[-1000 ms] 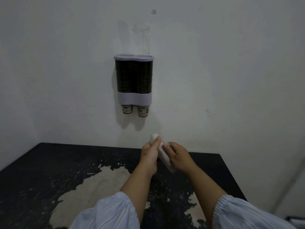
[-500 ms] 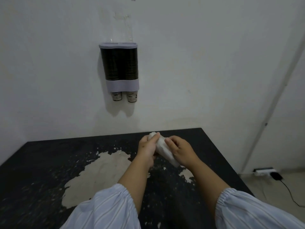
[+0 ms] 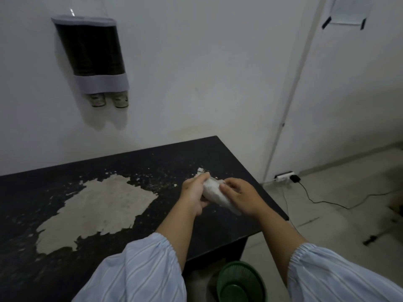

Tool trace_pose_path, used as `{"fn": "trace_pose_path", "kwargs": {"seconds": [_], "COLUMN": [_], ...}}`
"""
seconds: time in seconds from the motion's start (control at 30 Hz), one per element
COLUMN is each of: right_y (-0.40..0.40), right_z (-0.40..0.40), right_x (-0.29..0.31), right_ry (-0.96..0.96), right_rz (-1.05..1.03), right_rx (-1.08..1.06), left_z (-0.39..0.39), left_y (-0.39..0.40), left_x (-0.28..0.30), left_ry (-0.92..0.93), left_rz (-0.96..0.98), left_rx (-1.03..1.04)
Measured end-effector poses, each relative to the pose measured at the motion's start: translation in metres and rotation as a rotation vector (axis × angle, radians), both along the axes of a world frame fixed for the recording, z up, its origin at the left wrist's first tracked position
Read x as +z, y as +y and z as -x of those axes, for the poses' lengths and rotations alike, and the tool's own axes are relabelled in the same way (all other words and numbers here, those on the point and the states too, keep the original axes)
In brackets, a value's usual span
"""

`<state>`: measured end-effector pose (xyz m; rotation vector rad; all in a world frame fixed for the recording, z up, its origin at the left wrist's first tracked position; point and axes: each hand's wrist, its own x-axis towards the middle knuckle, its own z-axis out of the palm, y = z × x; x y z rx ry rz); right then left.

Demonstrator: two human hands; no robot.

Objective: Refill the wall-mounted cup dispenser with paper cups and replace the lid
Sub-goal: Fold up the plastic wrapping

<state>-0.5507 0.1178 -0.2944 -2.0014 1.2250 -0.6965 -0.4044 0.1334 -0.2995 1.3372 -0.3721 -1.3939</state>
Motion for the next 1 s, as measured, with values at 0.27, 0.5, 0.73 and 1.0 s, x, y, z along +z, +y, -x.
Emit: {"fn": "trace_pose_path", "kwargs": {"seconds": [0.27, 0.5, 0.73, 1.0], "right_y": [-0.001, 0.007, 0.026, 0.028], "right_z": [0.08, 0.143, 0.171, 0.168], "right_x": [-0.012, -0.057, -0.135, -0.27], "right_ry": [-0.021, 0.139, 0.282, 0.231], "right_rz": [-0.064, -0.145, -0.156, -0.272], "right_rx": [-0.098, -0.117, -0.251, -0.271], "left_z": [0.074, 0.132, 0.161, 0.164], "left_y": [-0.003, 0.014, 0.028, 0.033], "left_x": [-0.016, -0.059, -0.131, -0.263], "left_ry": [-0.072, -0.065, -0.068, -0.053], "left_rz": [-0.041, -0.145, -0.186, -0.262], "left_rx": [-0.106, -0.171, -0.184, -0.125]}}
